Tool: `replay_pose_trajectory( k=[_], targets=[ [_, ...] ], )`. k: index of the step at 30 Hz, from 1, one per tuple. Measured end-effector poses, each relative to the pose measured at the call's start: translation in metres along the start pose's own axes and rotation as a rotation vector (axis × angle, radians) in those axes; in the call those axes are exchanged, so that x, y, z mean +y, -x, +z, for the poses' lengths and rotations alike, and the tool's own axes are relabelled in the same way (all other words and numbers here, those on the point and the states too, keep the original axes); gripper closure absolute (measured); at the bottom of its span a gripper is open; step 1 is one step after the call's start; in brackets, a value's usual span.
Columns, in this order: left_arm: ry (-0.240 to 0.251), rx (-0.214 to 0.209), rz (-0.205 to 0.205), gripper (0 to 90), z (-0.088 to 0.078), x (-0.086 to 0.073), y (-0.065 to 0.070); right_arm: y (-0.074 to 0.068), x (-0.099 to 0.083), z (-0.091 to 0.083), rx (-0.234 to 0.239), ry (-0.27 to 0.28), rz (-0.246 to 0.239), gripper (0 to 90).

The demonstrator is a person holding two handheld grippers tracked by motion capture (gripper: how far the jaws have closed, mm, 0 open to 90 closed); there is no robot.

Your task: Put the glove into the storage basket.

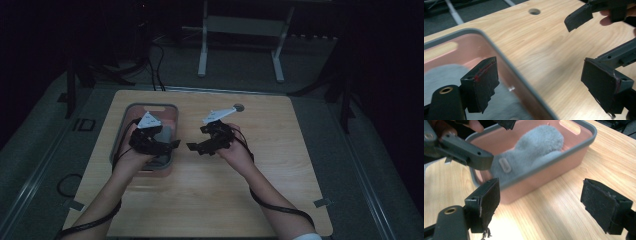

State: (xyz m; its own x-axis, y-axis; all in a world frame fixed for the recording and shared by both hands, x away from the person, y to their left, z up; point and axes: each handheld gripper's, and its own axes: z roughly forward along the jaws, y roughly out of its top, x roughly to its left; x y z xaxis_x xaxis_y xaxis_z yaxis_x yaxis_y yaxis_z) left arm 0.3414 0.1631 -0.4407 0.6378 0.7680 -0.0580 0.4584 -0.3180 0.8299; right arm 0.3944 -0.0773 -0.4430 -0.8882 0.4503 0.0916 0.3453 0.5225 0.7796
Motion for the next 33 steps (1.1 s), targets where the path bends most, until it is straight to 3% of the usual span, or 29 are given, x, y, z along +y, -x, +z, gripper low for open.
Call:
replay_pose_trajectory(
  k=[9,16,20,24,33],
  targets=[
    [0.033,-0.078,0.025,15.0,0.011,-0.004,0.027,0.011,-0.038,-0.027,-0.011,0.01,0.004,15.9],
    [0.022,-0.142,0.055,15.0,0.023,-0.011,0.049,0.011,-0.065,-0.042,-0.017,-0.003,-0.029,15.9],
    [0.011,-0.182,0.079,15.0,0.034,-0.017,0.063,0.012,-0.081,-0.049,-0.014,-0.007,-0.025,15.9],
    [0.002,-0.202,0.108,15.0,0.042,-0.023,0.075,0.014,-0.1,-0.058,-0.013,0.005,-0.019,16.0],
    [-0.013,-0.248,0.121,15.0,0.06,-0.041,0.098,0.018,-0.131,-0.07,-0.011,-0.015,-0.005,16.0]
  ],
)
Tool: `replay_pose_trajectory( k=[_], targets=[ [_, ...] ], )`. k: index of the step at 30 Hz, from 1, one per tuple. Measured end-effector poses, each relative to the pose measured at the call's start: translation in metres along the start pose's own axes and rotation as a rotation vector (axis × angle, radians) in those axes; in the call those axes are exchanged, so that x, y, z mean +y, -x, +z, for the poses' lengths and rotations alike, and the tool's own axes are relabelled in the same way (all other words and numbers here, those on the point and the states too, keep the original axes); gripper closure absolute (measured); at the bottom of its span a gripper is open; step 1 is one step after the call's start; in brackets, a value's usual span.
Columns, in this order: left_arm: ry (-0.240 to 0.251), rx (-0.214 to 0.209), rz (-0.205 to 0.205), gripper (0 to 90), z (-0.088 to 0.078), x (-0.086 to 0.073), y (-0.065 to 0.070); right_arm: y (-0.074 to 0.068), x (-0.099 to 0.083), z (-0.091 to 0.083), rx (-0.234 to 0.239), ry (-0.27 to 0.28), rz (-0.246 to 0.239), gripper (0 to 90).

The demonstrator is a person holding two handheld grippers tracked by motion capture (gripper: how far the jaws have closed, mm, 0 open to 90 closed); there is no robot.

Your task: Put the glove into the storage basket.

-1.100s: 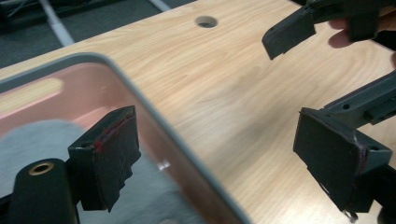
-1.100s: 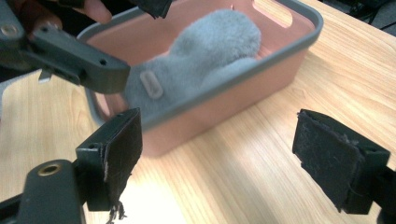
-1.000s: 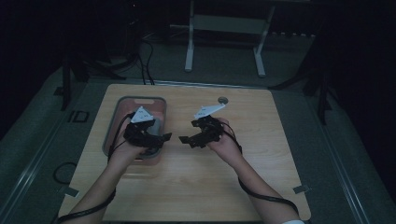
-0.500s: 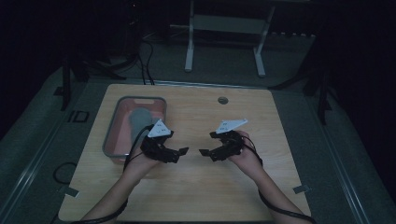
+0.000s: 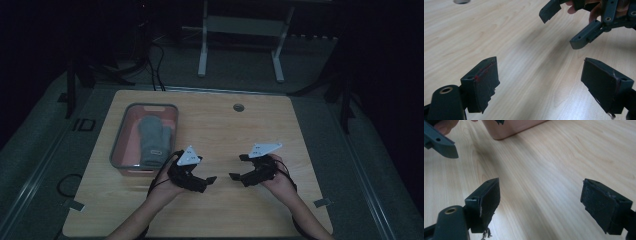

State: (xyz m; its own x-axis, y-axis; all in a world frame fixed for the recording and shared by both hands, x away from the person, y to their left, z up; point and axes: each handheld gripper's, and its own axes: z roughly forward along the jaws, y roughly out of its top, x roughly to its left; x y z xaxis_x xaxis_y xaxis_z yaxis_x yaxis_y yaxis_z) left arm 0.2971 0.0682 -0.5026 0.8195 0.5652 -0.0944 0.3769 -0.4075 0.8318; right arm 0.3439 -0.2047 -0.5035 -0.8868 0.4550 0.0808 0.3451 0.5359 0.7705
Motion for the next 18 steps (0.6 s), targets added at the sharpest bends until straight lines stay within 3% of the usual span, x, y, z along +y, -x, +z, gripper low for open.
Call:
replay_pose_trajectory(
  k=[10,18],
  targets=[
    [-0.024,-0.022,0.032,15.0,0.021,-0.015,0.016,0.003,-0.037,-0.009,0.002,-0.021,0.04,16.0],
    [-0.022,-0.012,0.04,14.9,0.029,-0.027,0.022,0.007,-0.066,-0.021,0.001,0.017,0.059,15.1]
  ],
)
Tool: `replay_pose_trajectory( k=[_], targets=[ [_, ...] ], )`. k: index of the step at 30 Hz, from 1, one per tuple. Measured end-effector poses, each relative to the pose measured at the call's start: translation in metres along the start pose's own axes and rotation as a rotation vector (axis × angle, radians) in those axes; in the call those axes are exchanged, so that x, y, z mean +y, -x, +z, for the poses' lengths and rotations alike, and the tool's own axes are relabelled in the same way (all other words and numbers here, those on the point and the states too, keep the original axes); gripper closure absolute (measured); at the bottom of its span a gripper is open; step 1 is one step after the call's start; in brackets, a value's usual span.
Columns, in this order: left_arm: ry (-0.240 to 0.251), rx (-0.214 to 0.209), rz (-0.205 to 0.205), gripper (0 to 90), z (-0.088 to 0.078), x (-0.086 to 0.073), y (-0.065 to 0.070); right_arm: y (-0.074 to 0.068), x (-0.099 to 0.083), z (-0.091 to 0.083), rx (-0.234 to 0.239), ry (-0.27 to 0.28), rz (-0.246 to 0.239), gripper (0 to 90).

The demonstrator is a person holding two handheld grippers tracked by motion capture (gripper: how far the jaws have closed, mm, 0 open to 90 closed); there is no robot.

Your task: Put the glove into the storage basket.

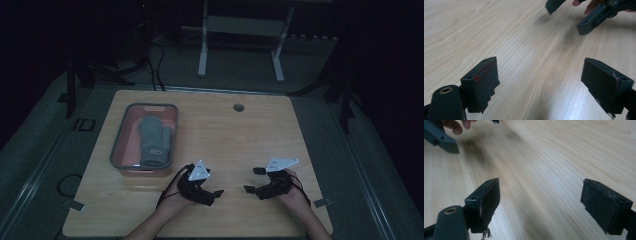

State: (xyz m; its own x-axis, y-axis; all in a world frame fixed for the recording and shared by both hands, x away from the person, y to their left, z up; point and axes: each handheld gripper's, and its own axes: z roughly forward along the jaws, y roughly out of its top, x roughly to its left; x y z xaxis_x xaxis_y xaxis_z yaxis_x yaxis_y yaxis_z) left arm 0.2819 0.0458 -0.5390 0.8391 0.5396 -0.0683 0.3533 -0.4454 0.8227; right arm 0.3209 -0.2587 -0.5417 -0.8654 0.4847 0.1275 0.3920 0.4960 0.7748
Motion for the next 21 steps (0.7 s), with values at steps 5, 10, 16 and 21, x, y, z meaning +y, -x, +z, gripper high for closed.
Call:
replay_pose_trajectory(
  k=[5,10,16,21],
  targets=[
    [0.003,0.003,-0.001,14.9,0.001,-0.006,0.004,0.002,-0.017,-0.011,-0.006,-0.014,-0.016,14.0],
    [0.006,0.003,0.0,14.9,0.002,-0.013,0.008,0.006,-0.034,-0.023,-0.034,-0.02,-0.006,13.9],
    [0.001,0.001,0.01,14.9,0.001,-0.018,0.009,0.009,-0.049,-0.037,-0.066,0.001,0.02,14.2],
    [0.005,0.0,0.005,14.9,0.001,-0.021,0.008,0.01,-0.05,-0.037,-0.071,0.001,0.028,14.2]
  ],
)
